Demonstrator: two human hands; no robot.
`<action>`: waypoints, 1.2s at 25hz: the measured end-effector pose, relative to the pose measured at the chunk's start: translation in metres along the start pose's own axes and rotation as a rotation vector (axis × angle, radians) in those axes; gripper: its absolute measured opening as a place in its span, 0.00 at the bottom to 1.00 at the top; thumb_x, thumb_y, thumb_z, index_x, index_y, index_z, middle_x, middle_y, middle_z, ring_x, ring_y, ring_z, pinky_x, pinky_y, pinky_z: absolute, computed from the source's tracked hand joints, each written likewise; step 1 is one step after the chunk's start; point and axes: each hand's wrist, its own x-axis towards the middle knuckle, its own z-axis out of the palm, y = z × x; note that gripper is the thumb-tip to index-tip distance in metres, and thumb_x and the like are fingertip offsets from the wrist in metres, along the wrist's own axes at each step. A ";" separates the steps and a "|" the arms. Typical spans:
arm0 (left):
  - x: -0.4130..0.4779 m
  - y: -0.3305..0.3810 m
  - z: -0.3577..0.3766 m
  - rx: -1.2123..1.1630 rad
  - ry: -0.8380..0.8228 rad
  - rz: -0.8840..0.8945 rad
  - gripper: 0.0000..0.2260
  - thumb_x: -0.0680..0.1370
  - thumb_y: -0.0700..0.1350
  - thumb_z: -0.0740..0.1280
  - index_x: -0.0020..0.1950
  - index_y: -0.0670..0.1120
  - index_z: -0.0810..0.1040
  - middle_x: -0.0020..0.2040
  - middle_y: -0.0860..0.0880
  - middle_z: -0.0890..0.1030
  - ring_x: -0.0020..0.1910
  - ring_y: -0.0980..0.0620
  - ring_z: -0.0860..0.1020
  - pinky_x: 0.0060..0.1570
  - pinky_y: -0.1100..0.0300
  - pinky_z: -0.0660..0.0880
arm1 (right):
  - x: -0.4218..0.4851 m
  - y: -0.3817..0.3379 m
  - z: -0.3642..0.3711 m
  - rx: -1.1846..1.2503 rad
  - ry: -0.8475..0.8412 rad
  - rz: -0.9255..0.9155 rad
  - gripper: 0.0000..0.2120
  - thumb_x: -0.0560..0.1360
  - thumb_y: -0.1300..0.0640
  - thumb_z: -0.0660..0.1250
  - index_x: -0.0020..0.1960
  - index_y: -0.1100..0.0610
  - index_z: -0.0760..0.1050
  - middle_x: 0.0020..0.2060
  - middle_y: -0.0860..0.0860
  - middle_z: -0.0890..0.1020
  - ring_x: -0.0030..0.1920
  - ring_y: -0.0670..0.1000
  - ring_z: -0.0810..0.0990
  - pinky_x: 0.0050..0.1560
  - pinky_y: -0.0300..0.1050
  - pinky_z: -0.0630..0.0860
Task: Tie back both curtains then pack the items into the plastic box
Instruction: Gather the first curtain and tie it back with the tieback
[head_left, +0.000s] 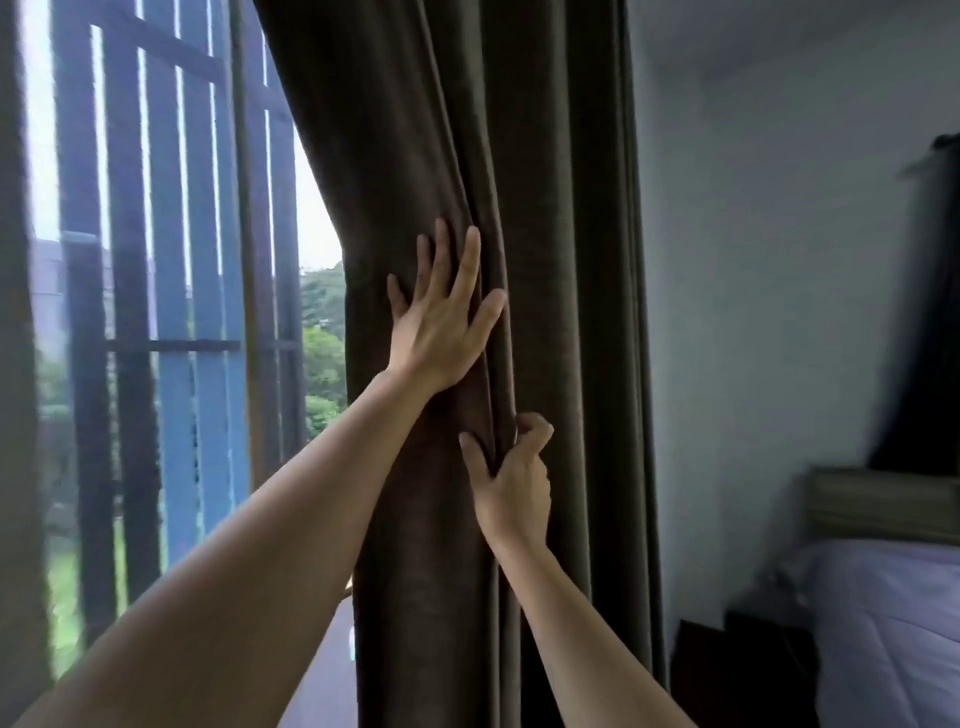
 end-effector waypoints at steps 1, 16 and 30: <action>0.008 0.000 0.010 -0.025 -0.004 0.012 0.29 0.80 0.59 0.48 0.75 0.56 0.34 0.77 0.49 0.35 0.76 0.48 0.36 0.71 0.37 0.39 | 0.010 0.007 -0.001 -0.019 0.027 -0.006 0.26 0.74 0.42 0.64 0.64 0.50 0.56 0.58 0.49 0.78 0.53 0.50 0.80 0.48 0.45 0.79; 0.180 0.070 0.294 -0.229 -0.019 0.057 0.29 0.80 0.59 0.49 0.75 0.57 0.35 0.77 0.53 0.35 0.75 0.50 0.34 0.71 0.38 0.40 | 0.256 0.222 -0.038 -0.328 0.118 0.046 0.44 0.66 0.37 0.69 0.72 0.58 0.56 0.67 0.52 0.71 0.68 0.54 0.68 0.69 0.56 0.62; 0.274 0.095 0.470 -0.194 -0.077 0.102 0.31 0.80 0.58 0.49 0.75 0.53 0.35 0.77 0.49 0.35 0.75 0.47 0.34 0.71 0.36 0.42 | 0.402 0.353 -0.056 -0.377 0.070 0.110 0.47 0.62 0.34 0.71 0.71 0.47 0.50 0.59 0.50 0.74 0.62 0.54 0.71 0.65 0.53 0.63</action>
